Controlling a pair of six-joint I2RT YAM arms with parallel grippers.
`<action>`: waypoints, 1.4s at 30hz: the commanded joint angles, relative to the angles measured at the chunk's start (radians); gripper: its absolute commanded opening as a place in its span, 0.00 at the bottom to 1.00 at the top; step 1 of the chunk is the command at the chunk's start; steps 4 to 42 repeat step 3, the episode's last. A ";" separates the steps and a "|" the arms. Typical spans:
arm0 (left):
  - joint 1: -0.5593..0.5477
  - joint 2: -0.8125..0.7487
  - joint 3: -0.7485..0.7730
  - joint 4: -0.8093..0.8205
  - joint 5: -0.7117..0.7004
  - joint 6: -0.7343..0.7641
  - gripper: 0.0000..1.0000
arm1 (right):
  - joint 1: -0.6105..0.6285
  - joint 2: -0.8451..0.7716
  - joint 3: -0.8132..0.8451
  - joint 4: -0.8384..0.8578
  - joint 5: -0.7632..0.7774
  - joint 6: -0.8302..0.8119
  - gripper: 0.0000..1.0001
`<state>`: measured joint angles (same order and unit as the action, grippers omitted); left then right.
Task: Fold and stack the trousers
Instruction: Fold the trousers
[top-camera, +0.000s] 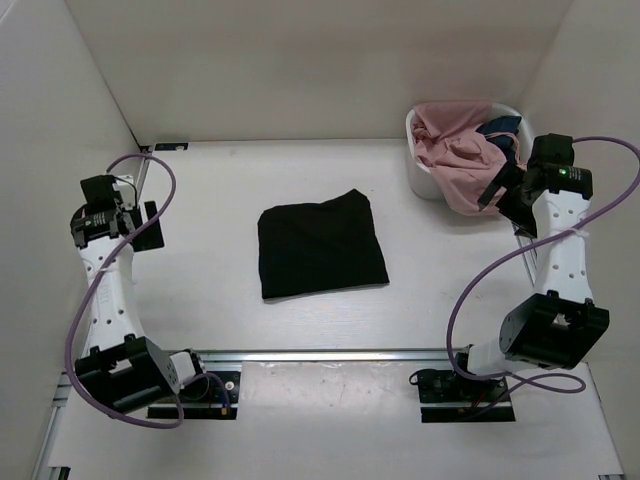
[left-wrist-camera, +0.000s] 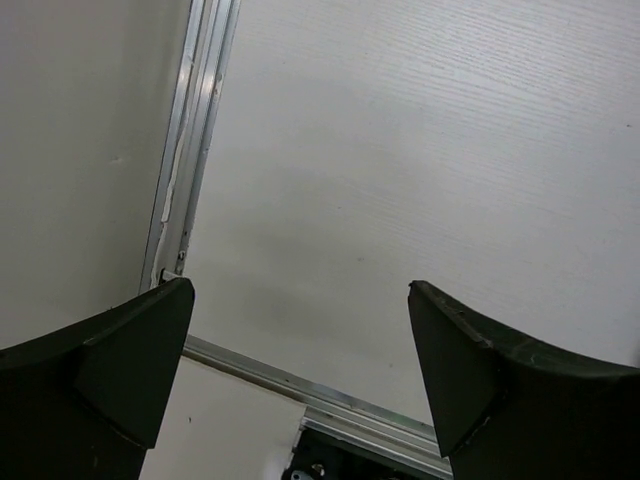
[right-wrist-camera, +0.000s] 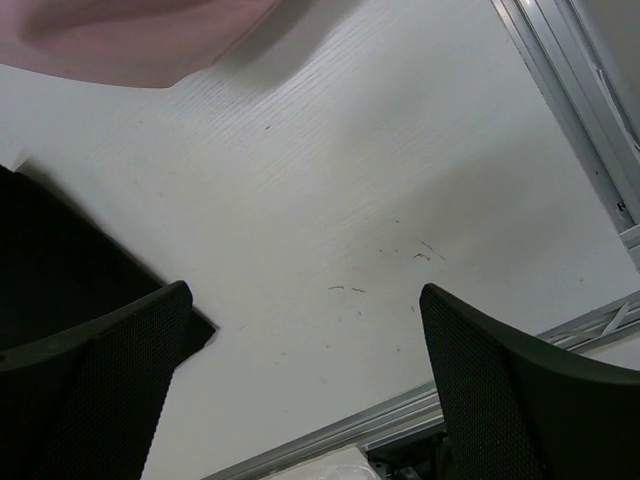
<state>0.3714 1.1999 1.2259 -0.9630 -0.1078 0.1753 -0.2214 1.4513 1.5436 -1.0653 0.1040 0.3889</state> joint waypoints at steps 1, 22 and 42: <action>0.008 0.003 0.032 0.003 0.032 -0.014 1.00 | 0.001 -0.018 0.030 0.021 -0.009 -0.012 0.99; 0.008 0.023 0.041 0.003 0.033 -0.014 1.00 | 0.017 -0.047 0.018 0.050 0.008 -0.030 0.99; 0.008 0.023 0.041 0.003 0.033 -0.014 1.00 | 0.017 -0.047 0.018 0.050 0.008 -0.030 0.99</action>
